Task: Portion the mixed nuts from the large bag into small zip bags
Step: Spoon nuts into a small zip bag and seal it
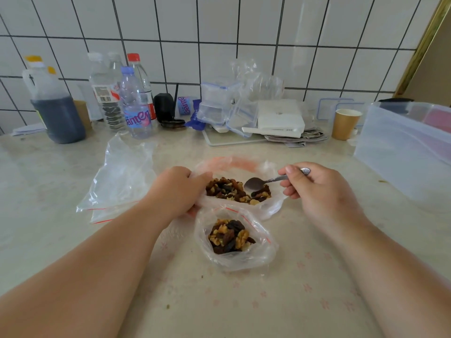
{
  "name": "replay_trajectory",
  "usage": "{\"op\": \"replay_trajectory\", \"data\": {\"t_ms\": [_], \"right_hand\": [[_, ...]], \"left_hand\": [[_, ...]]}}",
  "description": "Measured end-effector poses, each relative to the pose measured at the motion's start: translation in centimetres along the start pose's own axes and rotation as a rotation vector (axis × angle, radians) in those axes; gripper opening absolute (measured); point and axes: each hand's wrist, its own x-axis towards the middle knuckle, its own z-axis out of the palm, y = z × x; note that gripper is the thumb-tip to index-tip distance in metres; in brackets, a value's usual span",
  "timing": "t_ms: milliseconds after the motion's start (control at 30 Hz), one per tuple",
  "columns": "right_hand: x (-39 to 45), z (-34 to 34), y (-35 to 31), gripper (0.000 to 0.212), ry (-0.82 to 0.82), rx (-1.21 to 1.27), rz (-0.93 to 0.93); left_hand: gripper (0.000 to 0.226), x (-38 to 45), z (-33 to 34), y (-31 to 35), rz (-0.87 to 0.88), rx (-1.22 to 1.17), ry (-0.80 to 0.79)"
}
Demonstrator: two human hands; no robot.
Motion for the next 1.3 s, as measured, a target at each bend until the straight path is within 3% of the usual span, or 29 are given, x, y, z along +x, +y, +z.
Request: {"op": "replay_trajectory", "data": {"t_ms": [233, 400, 600, 1000, 1167, 1300], "right_hand": [[0.6, 0.8, 1.1, 0.025, -0.009, 0.235, 0.192], [0.6, 1.4, 0.9, 0.027, -0.067, 0.415, 0.307], [0.9, 1.2, 0.5, 0.026, 0.014, 0.552, 0.467], [1.2, -0.3, -0.1, 0.033, -0.021, 0.751, 0.474], [0.7, -0.9, -0.9, 0.043, -0.166, 0.808, 0.445], [0.0, -0.9, -1.4, 0.036, -0.256, 0.736, 0.318]], "left_hand": [[0.039, -0.1, 0.5, -0.3, 0.100, 0.005, 0.037], [0.041, -0.4, 0.7, -0.1, 0.142, -0.034, 0.040], [0.047, -0.7, 0.6, 0.0, 0.139, -0.086, 0.036], [0.051, -0.8, 0.7, -0.3, 0.142, -0.169, 0.005], [0.050, -0.7, 0.8, -0.4, 0.145, -0.187, -0.014], [0.051, -0.6, 0.9, -0.6, 0.140, -0.177, -0.014]]}}
